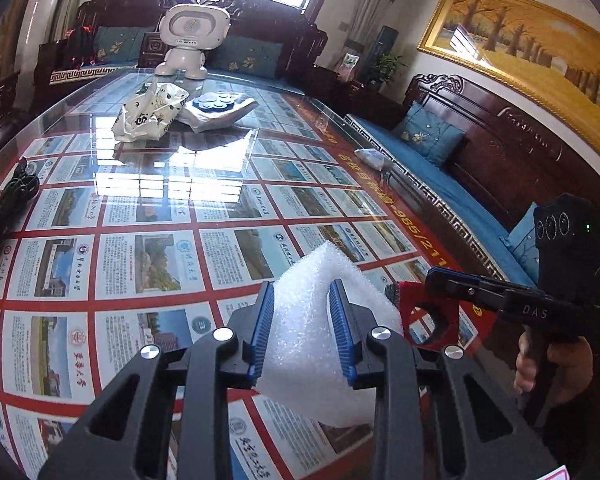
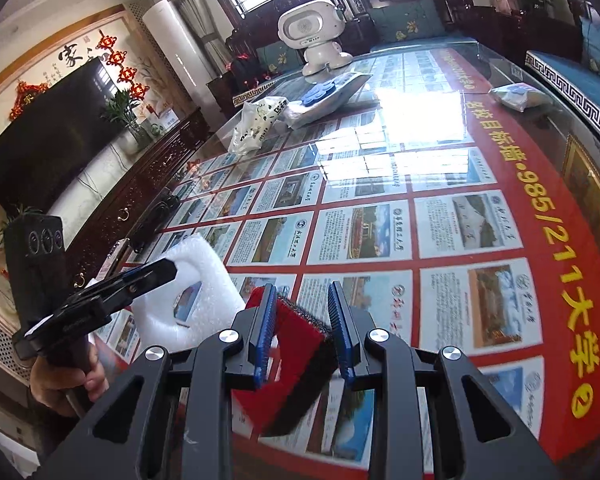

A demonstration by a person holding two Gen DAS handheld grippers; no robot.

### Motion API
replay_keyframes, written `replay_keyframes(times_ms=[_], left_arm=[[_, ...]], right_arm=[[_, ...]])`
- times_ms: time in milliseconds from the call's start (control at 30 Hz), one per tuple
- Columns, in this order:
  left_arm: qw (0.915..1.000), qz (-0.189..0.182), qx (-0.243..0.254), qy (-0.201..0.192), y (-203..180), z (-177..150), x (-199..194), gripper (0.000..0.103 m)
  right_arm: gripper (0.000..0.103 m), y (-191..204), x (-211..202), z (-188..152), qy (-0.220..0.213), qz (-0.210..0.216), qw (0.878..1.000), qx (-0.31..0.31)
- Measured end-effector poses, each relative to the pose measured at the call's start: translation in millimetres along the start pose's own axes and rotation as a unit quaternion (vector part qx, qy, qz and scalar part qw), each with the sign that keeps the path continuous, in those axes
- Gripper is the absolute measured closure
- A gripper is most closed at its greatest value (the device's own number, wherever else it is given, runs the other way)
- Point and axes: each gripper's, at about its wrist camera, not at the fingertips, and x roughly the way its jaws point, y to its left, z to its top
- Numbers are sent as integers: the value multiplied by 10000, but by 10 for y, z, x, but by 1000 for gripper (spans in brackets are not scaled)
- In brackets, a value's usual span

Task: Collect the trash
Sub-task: 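Close left tool on the white foam packing piece, then lift the red foam with right tool while left tool lifts the white foam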

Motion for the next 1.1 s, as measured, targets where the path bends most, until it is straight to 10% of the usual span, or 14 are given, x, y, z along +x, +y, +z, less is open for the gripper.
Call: replay_keyframes(times_ms=[300, 433, 1100], left_arm=[[9988, 220, 4, 438, -86, -362, 40, 76], [9987, 264, -45, 435, -59, -345, -2, 76], [9972, 256, 42, 696, 13, -320, 272, 76]], right_arm=[[91, -74, 100, -414, 353, -390, 9984, -183], [73, -72, 28, -362, 113, -625, 9973, -356], [60, -326, 270, -301, 365, -1080, 9919, -559]])
